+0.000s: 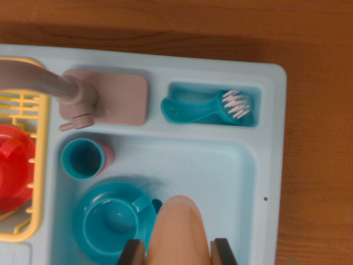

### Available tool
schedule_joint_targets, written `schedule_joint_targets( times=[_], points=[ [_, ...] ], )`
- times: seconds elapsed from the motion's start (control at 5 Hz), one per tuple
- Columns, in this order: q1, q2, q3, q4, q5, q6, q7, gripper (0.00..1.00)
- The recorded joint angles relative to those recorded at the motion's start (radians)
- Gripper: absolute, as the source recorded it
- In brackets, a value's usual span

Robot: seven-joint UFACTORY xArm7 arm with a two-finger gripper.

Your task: Pick detergent from the sink

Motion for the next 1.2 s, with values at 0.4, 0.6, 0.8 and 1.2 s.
schedule_joint_targets(
  times=[0.4,0.6,0.8,1.2],
  points=[
    [0.0003,-0.009,0.0,0.03,-0.0029,0.039,0.003,1.0],
    [0.0003,-0.009,0.0,0.03,-0.0029,0.039,0.003,1.0],
    [0.0005,-0.017,0.0,0.057,-0.0054,0.073,0.006,1.0],
    [0.0008,-0.024,0.0,0.082,-0.0078,0.105,0.008,1.0]
  ],
)
